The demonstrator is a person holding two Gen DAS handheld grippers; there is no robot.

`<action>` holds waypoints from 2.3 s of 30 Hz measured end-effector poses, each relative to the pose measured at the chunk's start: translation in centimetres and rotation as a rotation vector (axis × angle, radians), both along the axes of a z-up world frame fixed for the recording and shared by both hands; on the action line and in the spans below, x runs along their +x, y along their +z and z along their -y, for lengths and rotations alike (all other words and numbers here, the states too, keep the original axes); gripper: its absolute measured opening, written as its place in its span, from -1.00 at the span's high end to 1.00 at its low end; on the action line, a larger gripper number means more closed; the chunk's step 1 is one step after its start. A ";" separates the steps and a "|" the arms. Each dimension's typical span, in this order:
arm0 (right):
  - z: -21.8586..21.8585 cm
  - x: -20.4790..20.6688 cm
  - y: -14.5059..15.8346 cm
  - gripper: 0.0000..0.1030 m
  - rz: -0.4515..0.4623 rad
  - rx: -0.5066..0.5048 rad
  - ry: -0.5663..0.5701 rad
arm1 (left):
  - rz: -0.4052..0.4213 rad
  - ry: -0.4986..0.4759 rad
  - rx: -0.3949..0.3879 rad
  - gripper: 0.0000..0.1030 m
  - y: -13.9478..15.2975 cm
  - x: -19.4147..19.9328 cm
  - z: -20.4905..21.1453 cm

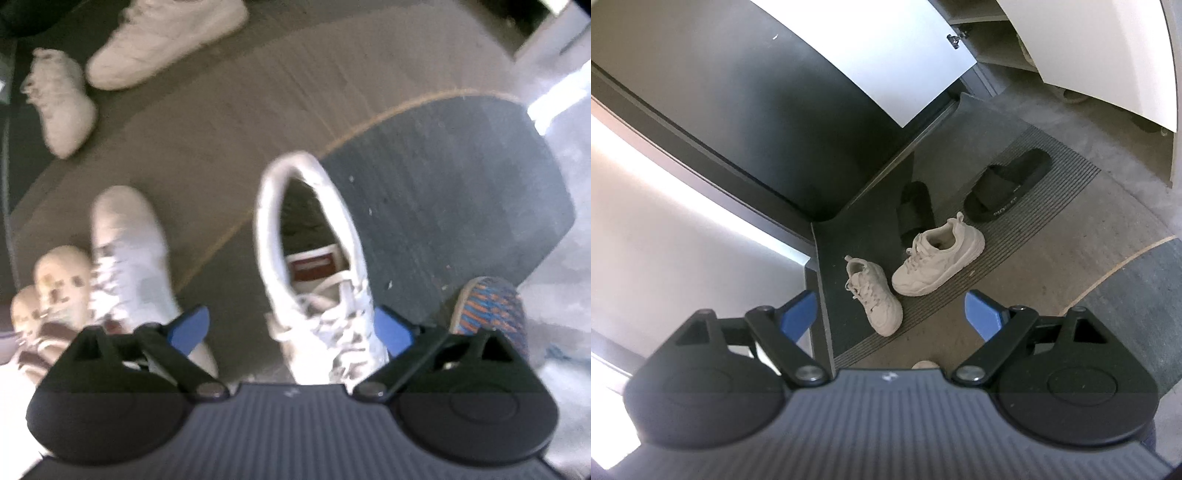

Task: Organize scattered shoes
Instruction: 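Lower the sneaker beside the clogs and open the left tool, then grasp the placed white sneaker by its collar with the right tool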

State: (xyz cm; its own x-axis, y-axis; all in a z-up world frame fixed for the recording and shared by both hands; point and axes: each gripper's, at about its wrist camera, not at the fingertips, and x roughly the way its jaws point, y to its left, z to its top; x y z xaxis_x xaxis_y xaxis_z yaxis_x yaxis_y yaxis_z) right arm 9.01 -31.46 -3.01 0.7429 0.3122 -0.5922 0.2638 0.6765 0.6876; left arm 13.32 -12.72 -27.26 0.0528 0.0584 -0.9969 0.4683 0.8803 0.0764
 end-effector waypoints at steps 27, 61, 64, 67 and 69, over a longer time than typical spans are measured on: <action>-16.6 -1.3 -10.9 -0.74 0.247 -1.078 1.166 | 0.520 0.440 -0.414 -0.99 31.1 -1.0 -13.6; -21.2 -3.9 -39.3 0.23 0.147 -1.587 2.229 | 0.614 0.662 -0.446 -0.99 33.2 0.1 -21.1; -21.3 -3.8 -37.8 0.32 0.095 -1.521 2.248 | 0.623 0.675 -0.460 -0.99 33.4 -0.2 -21.4; -21.3 -4.2 -35.9 0.43 0.050 -1.441 2.259 | 0.608 0.691 -0.488 -0.99 33.3 -0.6 -21.6; -21.3 -4.7 -34.4 0.46 0.050 -1.415 2.252 | 0.598 0.699 -0.497 -0.99 33.2 -0.9 -21.7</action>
